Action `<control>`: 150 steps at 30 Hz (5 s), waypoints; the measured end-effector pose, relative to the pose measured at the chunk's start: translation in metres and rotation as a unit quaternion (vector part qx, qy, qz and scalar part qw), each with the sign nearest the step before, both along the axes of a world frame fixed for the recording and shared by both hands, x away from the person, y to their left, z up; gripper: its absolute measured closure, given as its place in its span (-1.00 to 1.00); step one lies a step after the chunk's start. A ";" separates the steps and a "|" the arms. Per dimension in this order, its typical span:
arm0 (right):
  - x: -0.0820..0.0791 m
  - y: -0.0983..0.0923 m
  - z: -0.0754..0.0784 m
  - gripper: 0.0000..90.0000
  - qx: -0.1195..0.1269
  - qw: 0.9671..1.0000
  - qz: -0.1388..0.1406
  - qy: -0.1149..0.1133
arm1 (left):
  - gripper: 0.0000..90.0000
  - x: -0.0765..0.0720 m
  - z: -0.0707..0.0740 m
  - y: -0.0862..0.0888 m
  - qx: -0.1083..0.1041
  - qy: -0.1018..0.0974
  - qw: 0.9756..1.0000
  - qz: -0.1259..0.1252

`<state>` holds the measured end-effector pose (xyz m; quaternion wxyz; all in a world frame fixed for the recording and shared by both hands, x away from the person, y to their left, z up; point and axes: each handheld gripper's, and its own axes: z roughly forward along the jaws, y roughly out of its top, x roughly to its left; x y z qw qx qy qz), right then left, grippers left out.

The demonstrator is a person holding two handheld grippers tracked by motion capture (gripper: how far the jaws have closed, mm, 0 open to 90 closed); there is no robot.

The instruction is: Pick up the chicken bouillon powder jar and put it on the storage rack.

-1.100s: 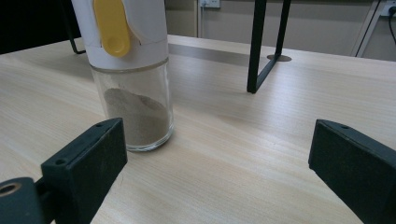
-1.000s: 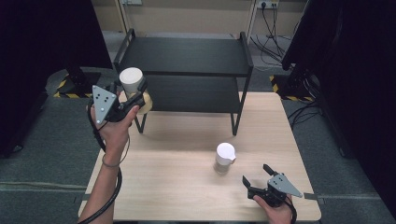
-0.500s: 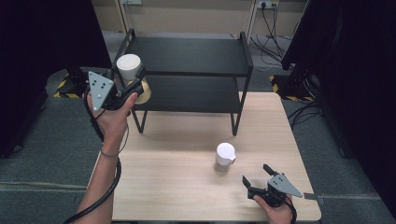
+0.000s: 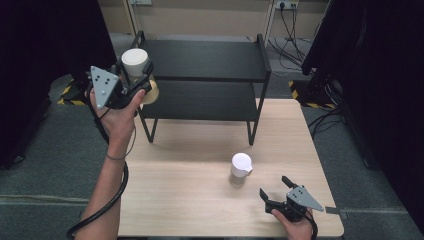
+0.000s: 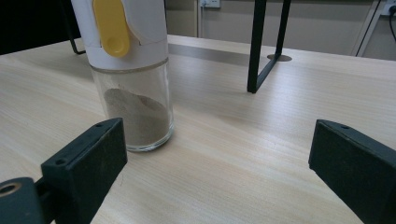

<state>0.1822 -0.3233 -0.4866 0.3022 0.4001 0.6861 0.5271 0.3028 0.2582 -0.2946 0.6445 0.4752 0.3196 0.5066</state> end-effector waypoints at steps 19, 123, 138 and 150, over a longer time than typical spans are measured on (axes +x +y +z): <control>0.000 0.000 0.000 -0.90 0.000 1.000 0.001 0.000 | -0.26 0.018 0.028 -0.005 0.001 0.001 1.000 0.007; 0.000 0.000 0.000 -0.91 -0.010 1.000 0.014 -0.004 | -0.78 -0.022 -0.052 -0.014 -0.016 0.026 0.999 0.013; 0.000 0.000 0.000 -0.91 -0.011 1.000 0.014 -0.006 | -0.78 -0.045 -0.116 -0.026 -0.007 0.060 0.998 -0.011; 0.001 0.000 0.000 -0.91 -0.012 1.000 0.014 -0.006 | -0.79 -0.057 -0.159 -0.021 -0.003 0.094 0.995 -0.016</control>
